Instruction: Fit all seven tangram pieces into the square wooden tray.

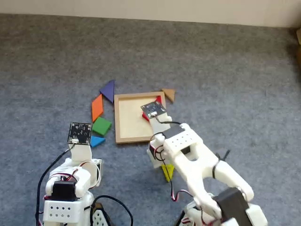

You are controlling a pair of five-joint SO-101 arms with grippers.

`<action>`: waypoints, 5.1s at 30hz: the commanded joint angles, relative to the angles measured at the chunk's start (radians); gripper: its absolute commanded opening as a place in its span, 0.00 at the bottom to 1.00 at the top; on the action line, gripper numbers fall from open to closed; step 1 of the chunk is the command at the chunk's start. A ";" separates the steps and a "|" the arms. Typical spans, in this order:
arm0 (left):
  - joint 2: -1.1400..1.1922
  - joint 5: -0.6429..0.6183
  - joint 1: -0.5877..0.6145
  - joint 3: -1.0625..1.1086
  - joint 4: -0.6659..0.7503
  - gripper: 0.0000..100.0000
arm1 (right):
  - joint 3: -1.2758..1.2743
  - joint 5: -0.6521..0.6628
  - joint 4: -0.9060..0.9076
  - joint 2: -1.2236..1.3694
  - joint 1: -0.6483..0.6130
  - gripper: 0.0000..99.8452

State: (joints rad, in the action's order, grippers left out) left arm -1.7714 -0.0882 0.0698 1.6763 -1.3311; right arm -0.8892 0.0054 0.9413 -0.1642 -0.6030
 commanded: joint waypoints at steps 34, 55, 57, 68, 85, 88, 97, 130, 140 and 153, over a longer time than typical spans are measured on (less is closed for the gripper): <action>-0.044 -0.006 0.015 0.019 -0.006 0.14 | 0.090 0.005 0.081 -0.252 0.140 0.38; -0.044 -0.006 0.015 0.019 -0.006 0.14 | 0.084 0.044 0.018 0.056 0.110 0.38; -0.044 -0.006 0.015 0.019 -0.006 0.14 | 0.084 0.044 0.018 0.056 0.091 0.38; -0.044 -0.006 0.015 0.019 -0.006 0.14 | 0.084 0.038 0.064 0.058 0.018 0.38; -0.044 -0.006 0.015 0.019 -0.006 0.14 | 0.090 0.046 0.031 0.059 0.076 0.29; -0.044 -0.006 0.015 0.019 -0.006 0.14 | 0.097 0.146 0.030 0.062 0.131 0.29; -0.044 -0.006 0.015 0.019 -0.006 0.14 | 0.202 0.331 0.104 0.065 0.140 0.29; -0.044 -0.006 0.015 0.019 -0.006 0.14 | 0.061 0.588 0.045 0.068 0.091 0.35; -0.044 -0.006 0.015 0.019 -0.006 0.14 | 0.059 0.586 0.053 0.065 0.091 0.25; -0.044 -0.006 0.015 0.019 -0.006 0.14 | 0.061 0.586 0.174 -0.047 0.108 0.25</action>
State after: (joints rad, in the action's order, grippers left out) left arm -1.7714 -0.0882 0.0698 1.6763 -1.3311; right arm -0.8109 0.5854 1.0840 -0.1335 -0.5048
